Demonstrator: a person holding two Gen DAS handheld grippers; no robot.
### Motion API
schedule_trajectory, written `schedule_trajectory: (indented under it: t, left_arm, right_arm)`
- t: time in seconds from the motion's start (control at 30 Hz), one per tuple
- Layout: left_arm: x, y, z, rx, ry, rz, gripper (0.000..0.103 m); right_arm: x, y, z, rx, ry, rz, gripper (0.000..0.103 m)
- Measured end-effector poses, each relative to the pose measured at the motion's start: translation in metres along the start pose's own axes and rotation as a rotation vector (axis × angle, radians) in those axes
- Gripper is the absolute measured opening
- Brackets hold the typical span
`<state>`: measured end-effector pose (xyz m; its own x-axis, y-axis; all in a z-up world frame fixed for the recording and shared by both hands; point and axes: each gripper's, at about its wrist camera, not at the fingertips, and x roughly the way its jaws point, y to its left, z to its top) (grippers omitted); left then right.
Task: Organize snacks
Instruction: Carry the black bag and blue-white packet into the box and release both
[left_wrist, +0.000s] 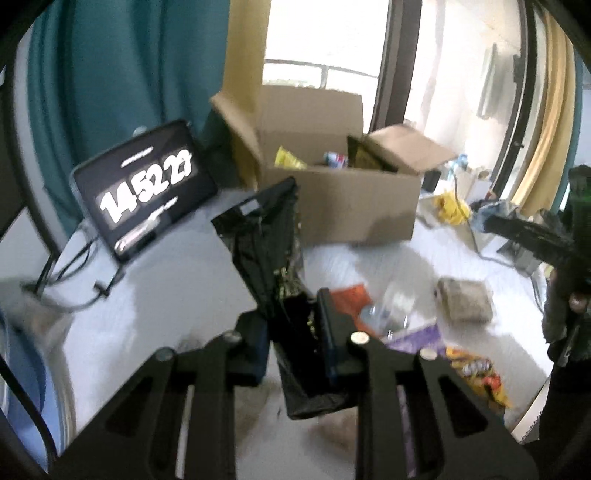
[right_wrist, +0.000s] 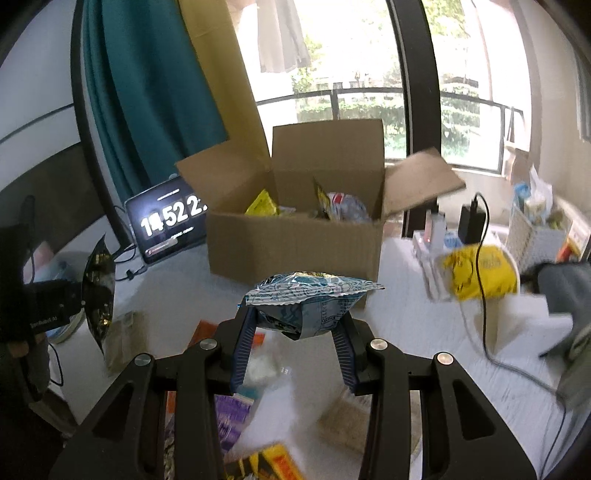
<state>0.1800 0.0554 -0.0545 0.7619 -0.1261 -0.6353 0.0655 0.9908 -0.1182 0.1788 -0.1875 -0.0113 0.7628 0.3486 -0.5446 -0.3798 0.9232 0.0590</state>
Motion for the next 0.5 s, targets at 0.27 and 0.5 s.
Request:
schedule_trajectory:
  t: [0.27,0.5]
  left_arm:
    - [0.026,-0.014,0.067,0.075,-0.139,-0.081,0.024]
    - [0.056,-0.035,0.122,0.161,-0.22,-0.108,0.024]
  right_arm:
    - [0.028,-0.003,0.046,-0.037,-0.036,-0.034,0.043]
    - [0.052,-0.01,0.086,-0.059,-0.076,-0.07,0.043]
